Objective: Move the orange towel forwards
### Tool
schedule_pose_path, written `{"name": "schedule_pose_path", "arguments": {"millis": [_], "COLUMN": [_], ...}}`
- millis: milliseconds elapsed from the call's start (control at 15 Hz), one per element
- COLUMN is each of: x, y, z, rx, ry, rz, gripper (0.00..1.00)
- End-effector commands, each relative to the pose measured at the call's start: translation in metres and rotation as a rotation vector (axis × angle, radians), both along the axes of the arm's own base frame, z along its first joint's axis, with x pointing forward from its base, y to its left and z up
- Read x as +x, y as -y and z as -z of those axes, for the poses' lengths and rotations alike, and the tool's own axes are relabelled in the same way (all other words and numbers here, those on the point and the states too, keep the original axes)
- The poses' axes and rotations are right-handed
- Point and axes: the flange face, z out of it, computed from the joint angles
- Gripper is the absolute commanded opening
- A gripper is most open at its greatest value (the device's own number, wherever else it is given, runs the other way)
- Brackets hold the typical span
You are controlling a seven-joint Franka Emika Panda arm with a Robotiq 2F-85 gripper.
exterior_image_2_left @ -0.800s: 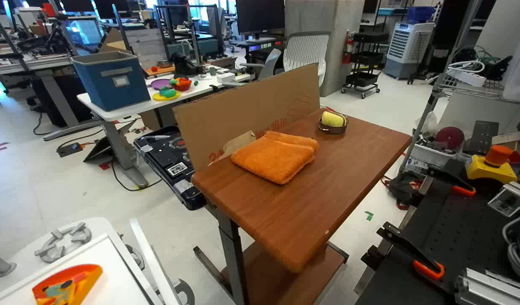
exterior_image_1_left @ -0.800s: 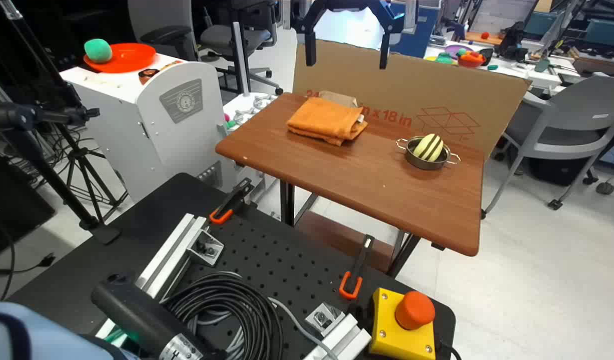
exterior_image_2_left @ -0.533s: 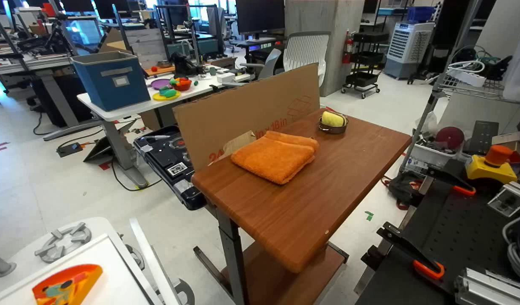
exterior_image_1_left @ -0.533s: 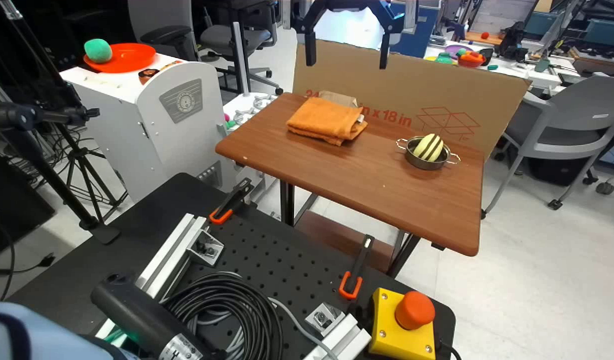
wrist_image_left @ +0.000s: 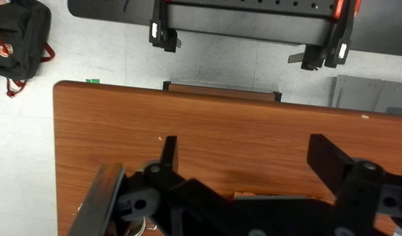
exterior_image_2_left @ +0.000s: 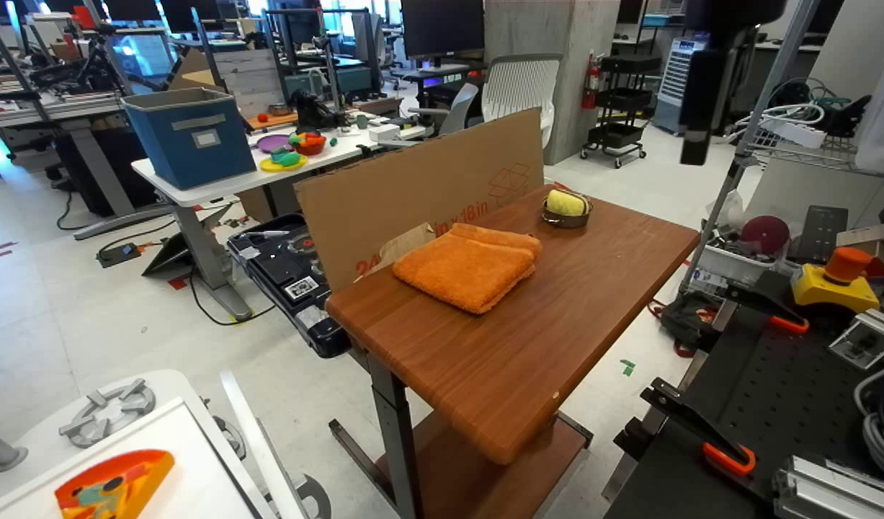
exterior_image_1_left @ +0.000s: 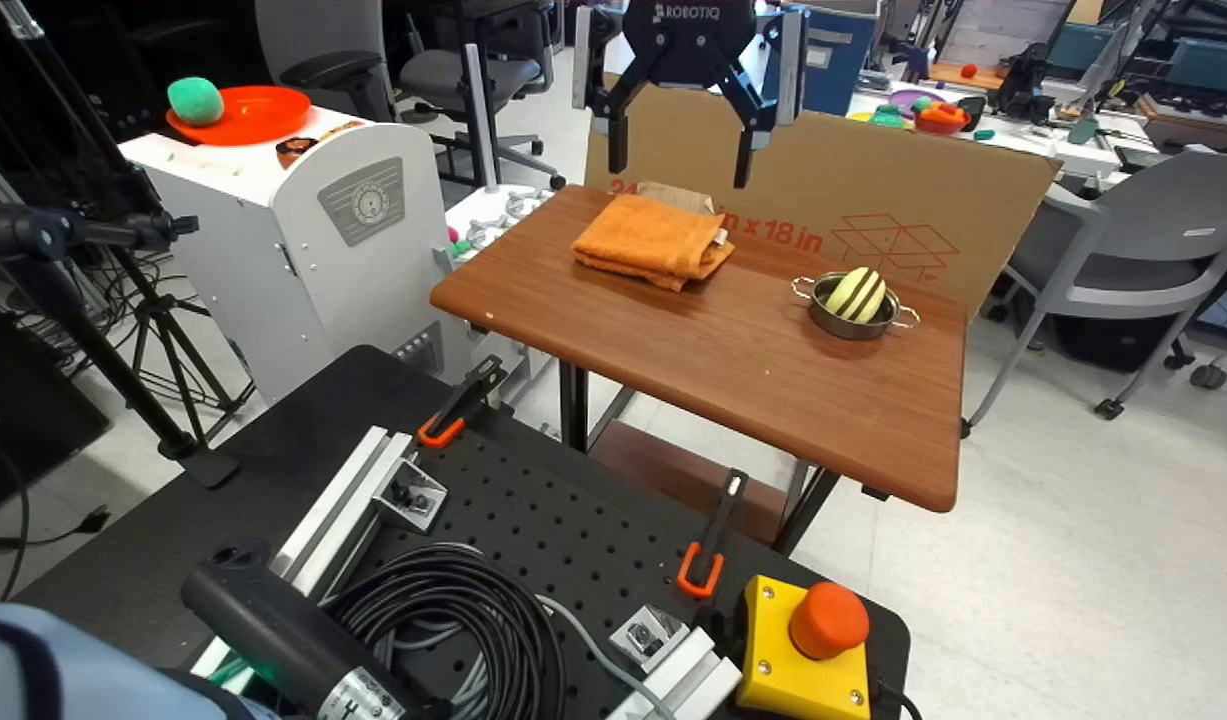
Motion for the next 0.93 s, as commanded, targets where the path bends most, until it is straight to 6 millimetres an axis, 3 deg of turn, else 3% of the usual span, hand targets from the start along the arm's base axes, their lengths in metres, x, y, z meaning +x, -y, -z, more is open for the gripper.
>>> {"name": "schedule_pose_path", "arguments": {"millis": [0, 467, 667, 867], "x": [0.068, 0.187, 0.227, 0.253], "y": [-0.025, -0.080, -0.095, -0.102], "z": [0.041, 0.104, 0.134, 0.180], "rx": [0.053, 0.157, 0.155, 0.165], "ry": [0.015, 0.139, 0.164, 0.130], "rz": [0.017, 0.075, 0.086, 0.099], "gripper": [1.00, 1.00, 1.00, 1.00]}}
